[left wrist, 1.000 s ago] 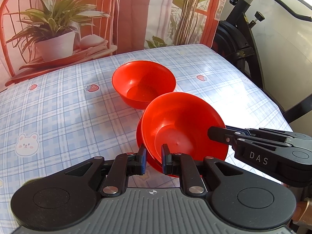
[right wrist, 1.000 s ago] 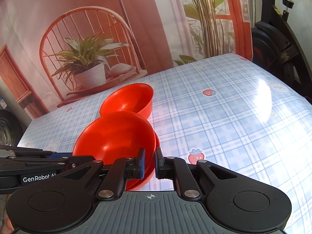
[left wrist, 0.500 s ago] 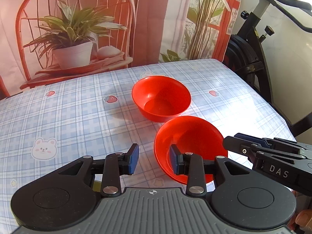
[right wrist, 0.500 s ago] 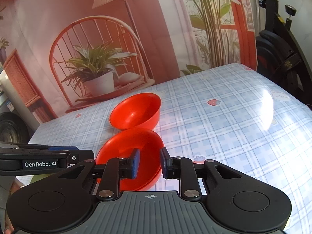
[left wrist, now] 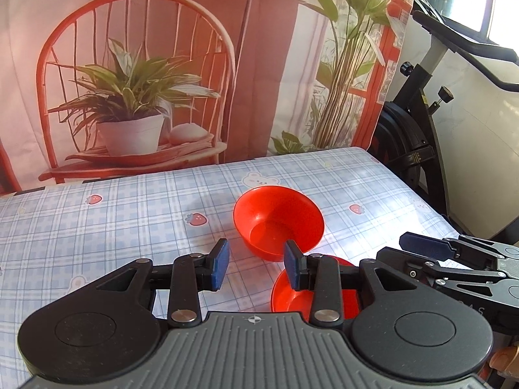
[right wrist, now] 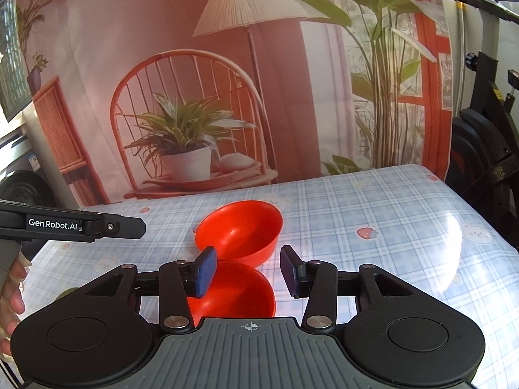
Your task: Organize plates and bowls
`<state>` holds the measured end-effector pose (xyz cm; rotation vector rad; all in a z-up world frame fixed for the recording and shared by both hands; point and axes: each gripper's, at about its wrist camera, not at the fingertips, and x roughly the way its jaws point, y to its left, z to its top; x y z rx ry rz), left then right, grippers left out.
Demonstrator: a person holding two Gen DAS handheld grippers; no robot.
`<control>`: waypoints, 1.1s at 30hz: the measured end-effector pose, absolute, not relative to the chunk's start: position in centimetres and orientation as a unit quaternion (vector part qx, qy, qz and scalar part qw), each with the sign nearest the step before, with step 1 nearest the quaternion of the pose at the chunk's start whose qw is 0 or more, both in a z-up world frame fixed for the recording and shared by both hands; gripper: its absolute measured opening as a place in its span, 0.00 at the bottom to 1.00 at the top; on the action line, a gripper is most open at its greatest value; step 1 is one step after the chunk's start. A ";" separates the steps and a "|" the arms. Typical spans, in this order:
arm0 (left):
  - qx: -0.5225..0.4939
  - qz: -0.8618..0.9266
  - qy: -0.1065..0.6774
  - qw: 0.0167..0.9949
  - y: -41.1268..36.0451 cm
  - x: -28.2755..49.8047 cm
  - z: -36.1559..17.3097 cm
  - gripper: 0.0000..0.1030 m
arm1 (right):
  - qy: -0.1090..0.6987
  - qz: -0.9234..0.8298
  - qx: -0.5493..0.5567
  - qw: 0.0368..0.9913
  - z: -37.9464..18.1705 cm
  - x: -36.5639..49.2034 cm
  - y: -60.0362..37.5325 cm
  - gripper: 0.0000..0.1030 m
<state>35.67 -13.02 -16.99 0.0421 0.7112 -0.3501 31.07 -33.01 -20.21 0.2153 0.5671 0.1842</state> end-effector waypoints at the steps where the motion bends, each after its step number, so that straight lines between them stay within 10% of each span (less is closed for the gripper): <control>1: 0.021 -0.169 0.349 0.921 -13.1 35.9 -17.1 0.37 | 0.278 0.089 0.099 0.951 -20.2 31.3 -32.9 0.39; 33: -0.033 -0.174 0.429 0.886 -14.6 45.2 -23.7 0.37 | 0.369 0.097 0.141 0.914 -26.5 44.1 -34.5 0.15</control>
